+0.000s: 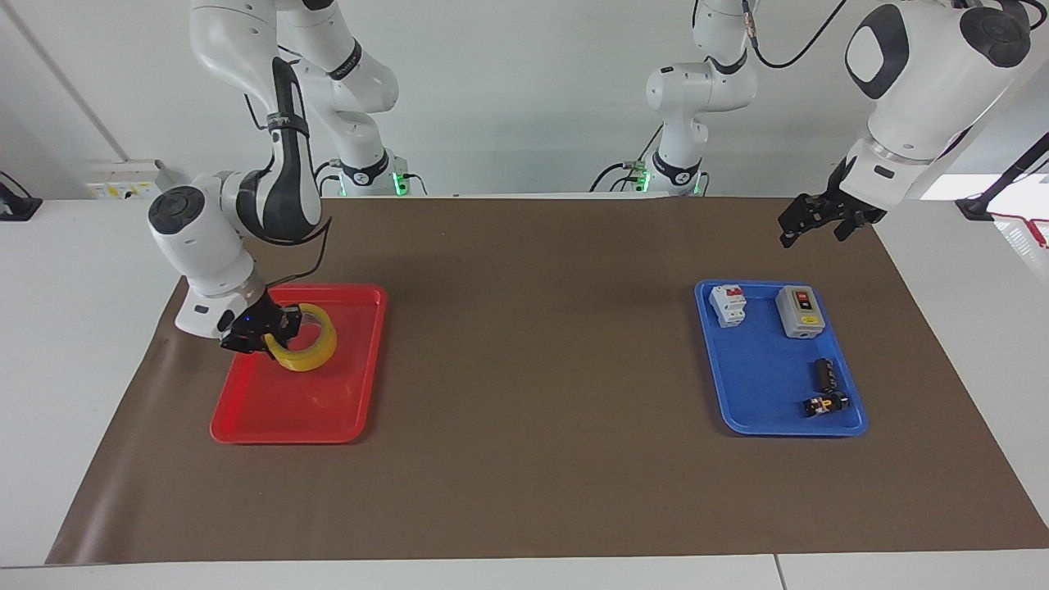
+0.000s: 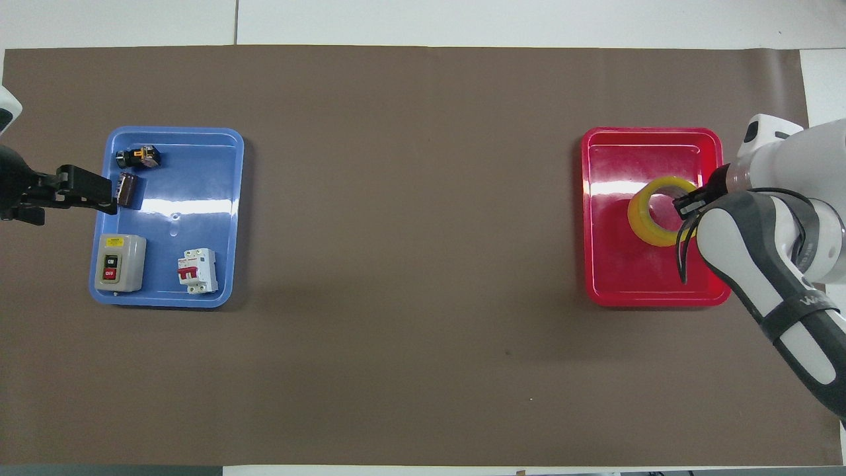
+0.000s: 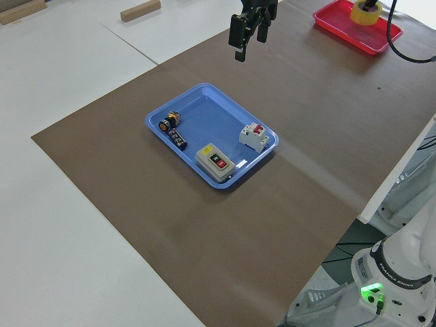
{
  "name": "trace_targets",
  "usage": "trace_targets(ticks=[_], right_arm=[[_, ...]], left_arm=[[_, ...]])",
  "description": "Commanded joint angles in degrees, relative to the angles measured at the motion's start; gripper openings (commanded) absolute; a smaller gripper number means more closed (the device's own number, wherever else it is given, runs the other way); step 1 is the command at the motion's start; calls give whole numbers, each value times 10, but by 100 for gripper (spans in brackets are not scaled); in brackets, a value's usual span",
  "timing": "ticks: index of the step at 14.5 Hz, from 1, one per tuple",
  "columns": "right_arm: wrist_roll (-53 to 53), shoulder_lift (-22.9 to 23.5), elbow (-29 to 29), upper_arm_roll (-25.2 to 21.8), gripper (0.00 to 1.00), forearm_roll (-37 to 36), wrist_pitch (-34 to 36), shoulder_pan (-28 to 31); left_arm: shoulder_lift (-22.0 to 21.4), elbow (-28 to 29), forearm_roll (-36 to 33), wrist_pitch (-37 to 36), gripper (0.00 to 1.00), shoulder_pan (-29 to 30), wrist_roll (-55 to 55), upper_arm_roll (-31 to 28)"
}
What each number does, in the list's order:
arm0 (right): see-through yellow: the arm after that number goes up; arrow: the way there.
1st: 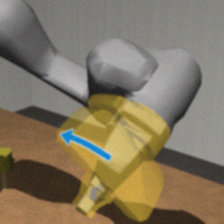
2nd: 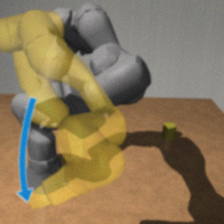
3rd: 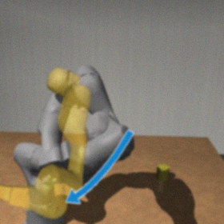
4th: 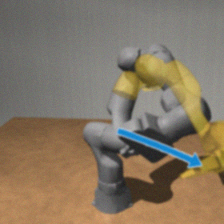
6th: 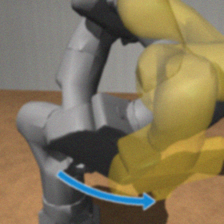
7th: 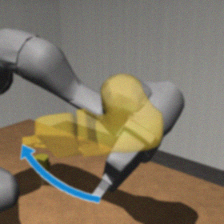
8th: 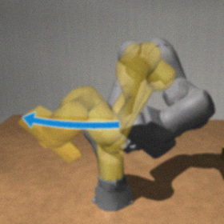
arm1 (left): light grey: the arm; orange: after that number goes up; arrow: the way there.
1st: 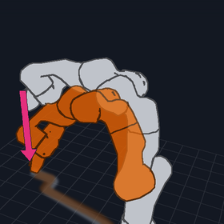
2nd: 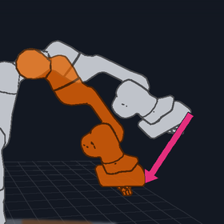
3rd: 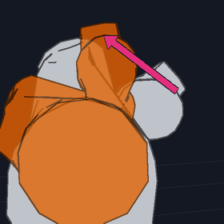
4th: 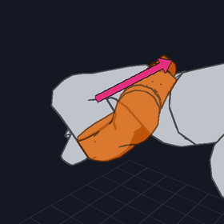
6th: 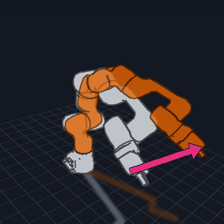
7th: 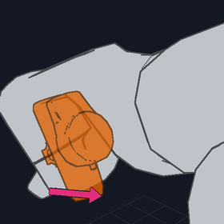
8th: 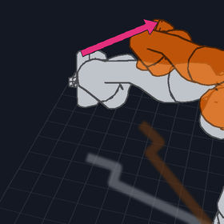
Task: Place and move tape with both arms
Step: 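Carry the tape with the right gripper into the red tray, then release the tape and withdraw the right gripper from the tray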
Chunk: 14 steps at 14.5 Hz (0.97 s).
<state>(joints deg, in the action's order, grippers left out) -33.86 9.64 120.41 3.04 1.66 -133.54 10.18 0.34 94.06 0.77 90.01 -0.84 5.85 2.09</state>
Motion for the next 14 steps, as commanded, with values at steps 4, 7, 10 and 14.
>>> trace_targets(ticks=[4, 7, 10, 14], right_arm=[[-33, -29, 77, 7, 0, 44, -86, 11], [-31, -10, 85, 7, 0, 44, -124, 12], [-32, -10, 85, 7, 36, 44, -122, 12], [-26, -20, 70, 7, 100, 44, -84, 11]], left_arm=[[-11, 10, 0, 4, 100, 4, -2, 1], [-11, 10, 0, 4, 100, 4, -2, 1], [-11, 10, 0, 4, 100, 4, -2, 0], [-11, 10, 0, 4, 100, 4, -2, 1]])
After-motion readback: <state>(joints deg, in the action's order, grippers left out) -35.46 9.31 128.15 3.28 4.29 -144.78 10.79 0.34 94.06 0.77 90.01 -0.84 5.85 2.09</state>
